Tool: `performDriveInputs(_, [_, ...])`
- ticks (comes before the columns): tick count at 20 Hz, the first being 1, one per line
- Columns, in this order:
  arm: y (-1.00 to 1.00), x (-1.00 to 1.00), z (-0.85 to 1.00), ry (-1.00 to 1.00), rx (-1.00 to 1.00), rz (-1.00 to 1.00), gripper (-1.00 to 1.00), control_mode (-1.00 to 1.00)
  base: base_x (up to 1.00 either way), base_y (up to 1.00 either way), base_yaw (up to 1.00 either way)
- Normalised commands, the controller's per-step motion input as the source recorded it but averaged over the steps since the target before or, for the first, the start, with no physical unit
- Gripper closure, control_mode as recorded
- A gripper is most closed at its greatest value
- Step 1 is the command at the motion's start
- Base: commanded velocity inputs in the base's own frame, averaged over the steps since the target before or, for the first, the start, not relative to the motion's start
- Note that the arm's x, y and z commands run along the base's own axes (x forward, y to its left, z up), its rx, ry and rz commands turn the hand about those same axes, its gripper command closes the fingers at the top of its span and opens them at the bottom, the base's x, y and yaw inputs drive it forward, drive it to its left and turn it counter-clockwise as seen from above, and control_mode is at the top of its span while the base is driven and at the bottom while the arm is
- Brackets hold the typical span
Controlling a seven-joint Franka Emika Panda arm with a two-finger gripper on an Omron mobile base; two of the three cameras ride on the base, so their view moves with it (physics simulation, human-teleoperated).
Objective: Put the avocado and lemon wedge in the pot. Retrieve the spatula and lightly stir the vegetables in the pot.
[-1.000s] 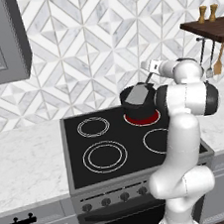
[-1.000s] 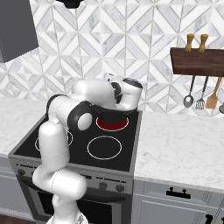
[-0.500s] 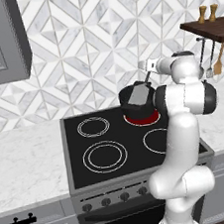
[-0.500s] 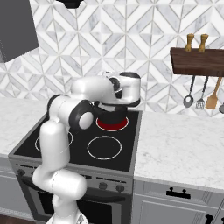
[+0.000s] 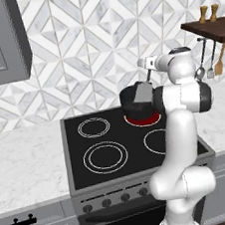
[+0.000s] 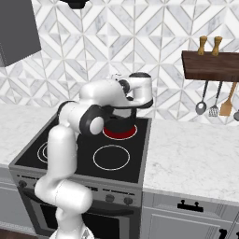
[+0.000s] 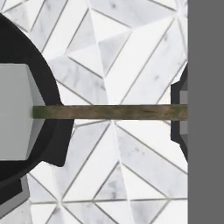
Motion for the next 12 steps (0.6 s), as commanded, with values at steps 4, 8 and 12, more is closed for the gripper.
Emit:
performDriveInputs(4, [0.12,0.01,-0.24,0.0,-0.15,0.03,1.0,-1.0,0.0,0.0,0.0])
performDriveInputs(8, [0.01,0.0,-0.1,0.0,0.0,0.04,1.0,-1.0,0.0,0.0,0.0])
performDriveInputs(12, [0.21,0.0,-0.54,-0.11,0.0,0.05,1.0,-1.0,0.0,0.0,0.0])
